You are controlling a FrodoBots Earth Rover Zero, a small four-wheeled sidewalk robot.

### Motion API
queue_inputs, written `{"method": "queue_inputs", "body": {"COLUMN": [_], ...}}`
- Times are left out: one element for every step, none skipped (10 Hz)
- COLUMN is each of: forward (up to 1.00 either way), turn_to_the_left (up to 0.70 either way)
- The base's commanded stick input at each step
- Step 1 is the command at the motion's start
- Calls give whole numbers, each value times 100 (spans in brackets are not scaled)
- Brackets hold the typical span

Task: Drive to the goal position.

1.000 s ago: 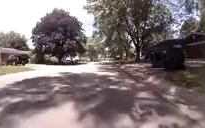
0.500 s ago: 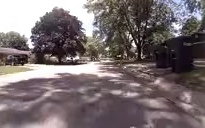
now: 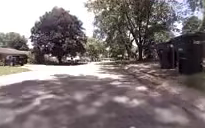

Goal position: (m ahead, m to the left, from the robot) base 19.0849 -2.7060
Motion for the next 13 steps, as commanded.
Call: {"method": "queue_inputs", "body": {"forward": [70, 70, 70, 70, 70, 70, 70, 70, 70, 70, 70, 70, 70], "turn_to_the_left": [0, 0, 0, 0, 0, 0, 0, 0, 0, 0, 0, 0, 0]}}
